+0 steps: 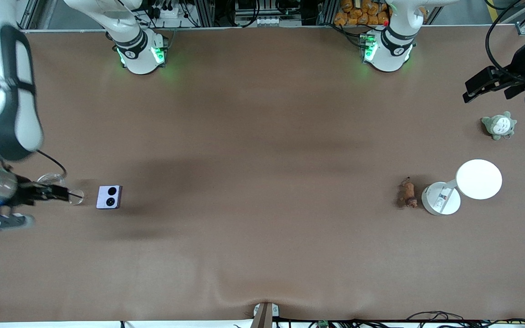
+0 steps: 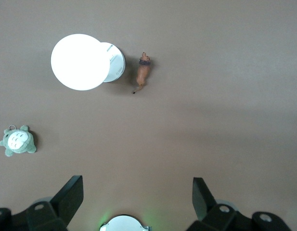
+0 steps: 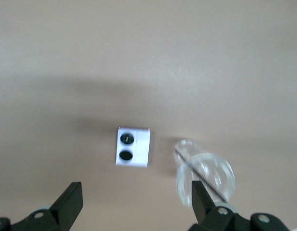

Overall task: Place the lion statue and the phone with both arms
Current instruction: 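Set the phone beside the glass cup and open the right gripper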

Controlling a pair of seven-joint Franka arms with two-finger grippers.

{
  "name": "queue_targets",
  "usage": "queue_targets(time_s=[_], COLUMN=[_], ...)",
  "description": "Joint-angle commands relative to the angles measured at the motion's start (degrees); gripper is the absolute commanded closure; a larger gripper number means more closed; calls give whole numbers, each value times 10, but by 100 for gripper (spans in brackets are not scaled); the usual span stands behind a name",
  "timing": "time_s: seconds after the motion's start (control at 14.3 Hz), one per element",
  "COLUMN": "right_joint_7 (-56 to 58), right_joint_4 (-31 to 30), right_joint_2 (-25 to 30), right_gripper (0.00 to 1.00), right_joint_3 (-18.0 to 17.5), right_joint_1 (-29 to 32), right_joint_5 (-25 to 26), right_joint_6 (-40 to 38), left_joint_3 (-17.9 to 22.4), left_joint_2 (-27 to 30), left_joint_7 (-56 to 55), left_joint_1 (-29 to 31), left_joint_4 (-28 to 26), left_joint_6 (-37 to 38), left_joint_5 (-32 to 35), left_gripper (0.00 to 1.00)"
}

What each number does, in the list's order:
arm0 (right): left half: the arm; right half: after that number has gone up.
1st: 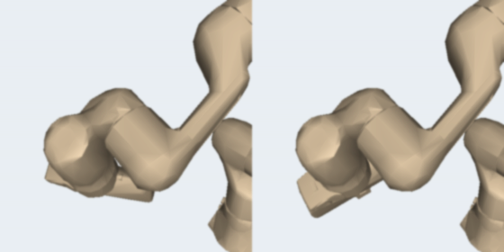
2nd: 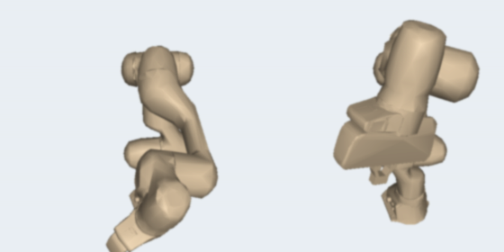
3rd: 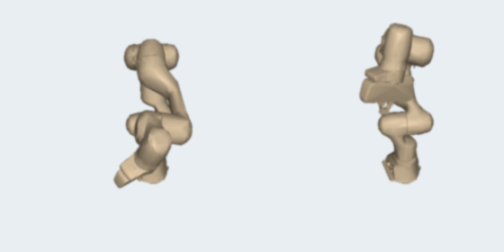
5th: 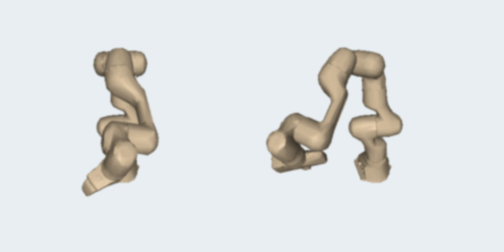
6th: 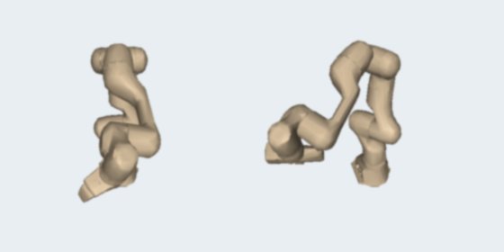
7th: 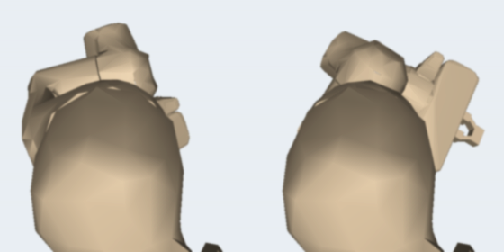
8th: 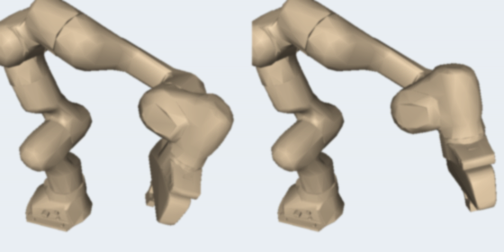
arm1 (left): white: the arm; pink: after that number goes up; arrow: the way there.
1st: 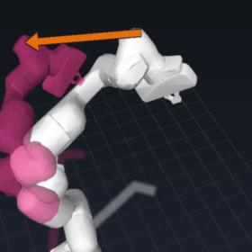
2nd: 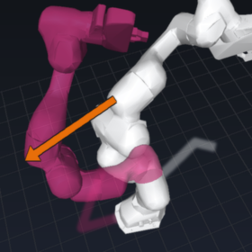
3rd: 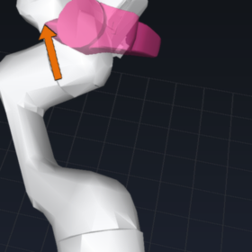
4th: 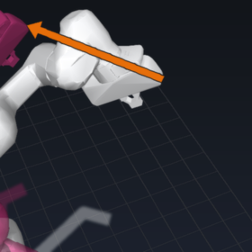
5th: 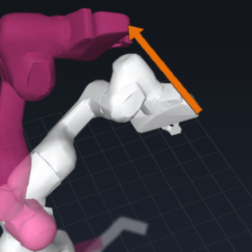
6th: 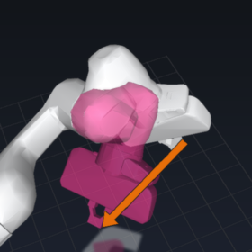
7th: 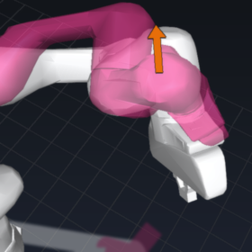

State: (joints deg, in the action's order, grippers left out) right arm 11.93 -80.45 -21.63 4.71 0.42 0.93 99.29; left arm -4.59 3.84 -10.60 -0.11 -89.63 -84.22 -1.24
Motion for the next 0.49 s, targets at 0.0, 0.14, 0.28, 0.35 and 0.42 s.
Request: queue_targets(time_s=[0.0,0.14,0.28,0.35,0.42], right_joint_7=[-17,-45,-110,-138,-149], right_joint_4=[-43,-83,-114,-121,-127], right_joint_2=[103,168,217,232,244], right_gripper=[0,0,0,0,0], right_joint_3=[-4,-4,-2,-3,-5], right_joint_1=[5,13,20,18,13], right_joint_5=[14,4,-39,-41,-41], right_joint_6=[-72,-97,-131,-145,-146], left_joint_3=[-1,-2,-3,-3,-3], left_joint_2=[-1,1,4,6,7], left_joint_7=[8,-4,3,0,-3], left_joint_1=[1,1,1,1,0], left_joint_4=[-1,-4,-5,-5,-9], left_joint_6=[-8,-4,-2,-2,0], left_joint_5=[5,5,6,6,7], left_gripper=[0,0,0,0,0])
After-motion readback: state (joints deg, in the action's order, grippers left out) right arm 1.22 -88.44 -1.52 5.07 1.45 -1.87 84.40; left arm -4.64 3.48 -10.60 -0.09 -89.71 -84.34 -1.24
